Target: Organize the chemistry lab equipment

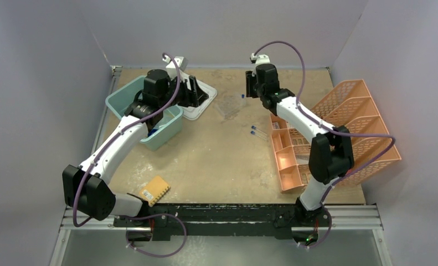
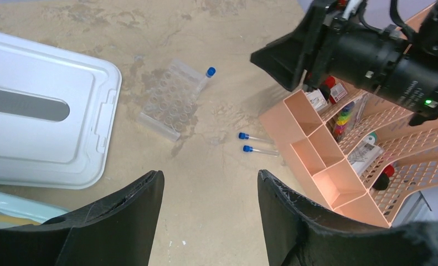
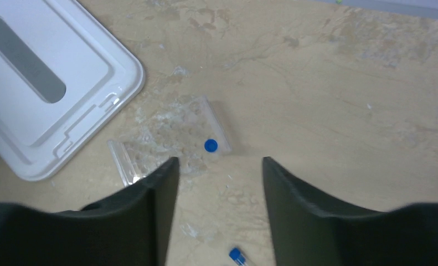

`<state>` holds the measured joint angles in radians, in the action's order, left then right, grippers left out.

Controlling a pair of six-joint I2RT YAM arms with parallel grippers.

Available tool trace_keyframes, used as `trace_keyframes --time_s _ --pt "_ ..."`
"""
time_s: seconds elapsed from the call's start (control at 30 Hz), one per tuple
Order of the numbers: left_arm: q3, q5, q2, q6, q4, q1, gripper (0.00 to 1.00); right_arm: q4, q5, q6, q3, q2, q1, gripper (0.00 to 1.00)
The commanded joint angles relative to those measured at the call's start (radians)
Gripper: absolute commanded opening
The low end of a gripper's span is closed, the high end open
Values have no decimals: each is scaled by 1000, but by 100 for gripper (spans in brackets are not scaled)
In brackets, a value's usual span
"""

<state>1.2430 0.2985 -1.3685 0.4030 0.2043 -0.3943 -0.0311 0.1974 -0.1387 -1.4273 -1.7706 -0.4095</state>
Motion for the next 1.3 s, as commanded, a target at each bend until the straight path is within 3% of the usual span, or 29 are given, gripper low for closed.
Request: trace_keyframes --time_s 0.0,0.33,0.6,1.27 --pt "-18 -6 39 23 -54 -3 62 -162 -29 -1 70 39 1 35" --pt "-49 16 43 60 -93 -5 62 -291 -25 -50 139 -35 1 45" --pt "-58 22 38 67 -98 -6 62 -274 -4 -50 139 -104 1 35" --pt "-47 50 14 82 -112 -17 62 -140 -55 50 218 -152 1 34"
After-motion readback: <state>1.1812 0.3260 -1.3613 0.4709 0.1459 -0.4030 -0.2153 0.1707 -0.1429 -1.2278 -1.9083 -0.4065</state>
